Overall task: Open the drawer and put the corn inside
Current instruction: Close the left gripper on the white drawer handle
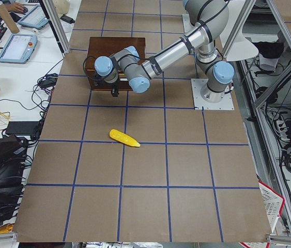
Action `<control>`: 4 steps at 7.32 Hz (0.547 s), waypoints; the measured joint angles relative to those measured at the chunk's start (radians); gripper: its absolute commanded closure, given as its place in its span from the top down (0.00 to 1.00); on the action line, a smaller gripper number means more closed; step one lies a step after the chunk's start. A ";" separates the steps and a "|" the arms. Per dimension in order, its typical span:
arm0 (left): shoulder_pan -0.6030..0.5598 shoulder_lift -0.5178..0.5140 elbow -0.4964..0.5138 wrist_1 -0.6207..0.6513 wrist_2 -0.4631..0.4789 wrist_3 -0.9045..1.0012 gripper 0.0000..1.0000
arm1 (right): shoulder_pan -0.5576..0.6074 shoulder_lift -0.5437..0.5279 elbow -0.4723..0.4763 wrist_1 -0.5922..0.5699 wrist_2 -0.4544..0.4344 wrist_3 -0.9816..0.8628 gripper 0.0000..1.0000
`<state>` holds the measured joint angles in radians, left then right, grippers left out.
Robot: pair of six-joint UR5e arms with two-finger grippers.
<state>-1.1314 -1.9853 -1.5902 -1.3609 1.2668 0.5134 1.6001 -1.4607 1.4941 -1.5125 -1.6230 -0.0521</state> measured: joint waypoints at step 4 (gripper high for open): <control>0.005 0.004 -0.003 0.022 0.003 -0.002 1.00 | 0.000 0.000 0.000 0.000 0.000 0.000 1.00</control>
<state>-1.1269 -1.9812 -1.5931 -1.3385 1.2701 0.5115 1.6002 -1.4610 1.4941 -1.5125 -1.6229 -0.0522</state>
